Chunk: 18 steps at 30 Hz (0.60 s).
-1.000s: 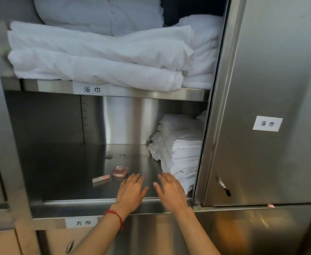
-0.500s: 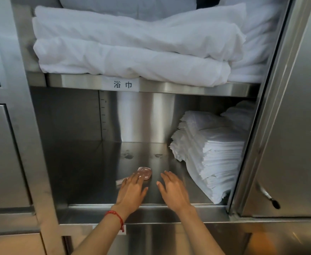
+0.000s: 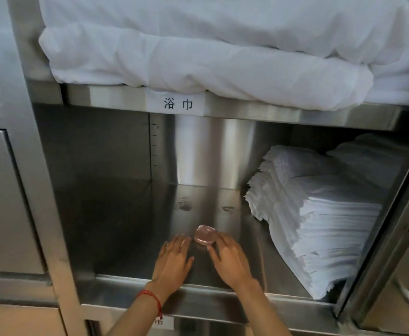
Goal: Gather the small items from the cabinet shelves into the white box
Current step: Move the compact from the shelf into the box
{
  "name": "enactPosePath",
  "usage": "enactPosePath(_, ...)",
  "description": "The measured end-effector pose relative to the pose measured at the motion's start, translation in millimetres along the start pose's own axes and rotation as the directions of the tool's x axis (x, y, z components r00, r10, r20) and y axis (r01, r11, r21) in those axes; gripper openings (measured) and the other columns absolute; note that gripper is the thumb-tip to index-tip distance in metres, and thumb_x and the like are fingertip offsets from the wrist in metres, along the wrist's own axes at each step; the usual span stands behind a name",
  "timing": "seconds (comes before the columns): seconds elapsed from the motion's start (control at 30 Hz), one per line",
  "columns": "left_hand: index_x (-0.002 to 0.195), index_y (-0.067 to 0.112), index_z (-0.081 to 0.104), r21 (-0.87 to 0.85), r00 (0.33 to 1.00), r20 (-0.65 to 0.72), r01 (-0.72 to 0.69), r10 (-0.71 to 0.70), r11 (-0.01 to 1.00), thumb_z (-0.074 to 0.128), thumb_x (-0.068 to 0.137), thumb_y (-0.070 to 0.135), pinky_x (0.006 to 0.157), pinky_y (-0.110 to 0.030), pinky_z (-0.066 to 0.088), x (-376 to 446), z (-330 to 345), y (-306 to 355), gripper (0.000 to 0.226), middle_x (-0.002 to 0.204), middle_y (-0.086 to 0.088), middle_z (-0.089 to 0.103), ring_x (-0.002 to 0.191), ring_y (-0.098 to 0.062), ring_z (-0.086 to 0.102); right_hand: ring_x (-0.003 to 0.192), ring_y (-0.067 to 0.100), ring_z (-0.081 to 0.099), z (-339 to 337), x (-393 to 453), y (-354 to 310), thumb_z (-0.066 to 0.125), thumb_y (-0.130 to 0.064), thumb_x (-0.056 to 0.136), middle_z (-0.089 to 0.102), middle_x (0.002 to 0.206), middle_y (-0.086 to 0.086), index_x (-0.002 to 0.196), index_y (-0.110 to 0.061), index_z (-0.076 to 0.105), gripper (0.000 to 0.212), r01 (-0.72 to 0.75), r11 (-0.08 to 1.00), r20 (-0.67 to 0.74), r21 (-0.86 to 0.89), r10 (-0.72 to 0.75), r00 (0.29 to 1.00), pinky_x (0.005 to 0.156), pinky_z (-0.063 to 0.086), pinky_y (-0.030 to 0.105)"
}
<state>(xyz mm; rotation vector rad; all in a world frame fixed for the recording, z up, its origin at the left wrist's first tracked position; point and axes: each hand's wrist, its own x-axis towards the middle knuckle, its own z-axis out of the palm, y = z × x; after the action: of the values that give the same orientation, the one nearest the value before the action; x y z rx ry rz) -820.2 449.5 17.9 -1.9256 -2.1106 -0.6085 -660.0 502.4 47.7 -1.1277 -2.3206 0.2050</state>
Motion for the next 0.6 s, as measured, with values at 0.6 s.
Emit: enactPosePath(0.6,0.088,0.013,0.077,0.045,0.995,0.082,0.044,-0.048,0.998,0.037,0.071,0.031,0.068,-0.036,0.057,36,33,-24,0.047,0.094,-0.003,0.073,0.088,-0.017,0.071,0.108,0.025,0.062,62,56,25,0.043,-0.029,0.082,0.066,0.116,0.010,0.114,-0.009,0.065,0.044,0.144,0.989,-0.029,0.032,-0.143,0.989,0.086,0.053,0.040)
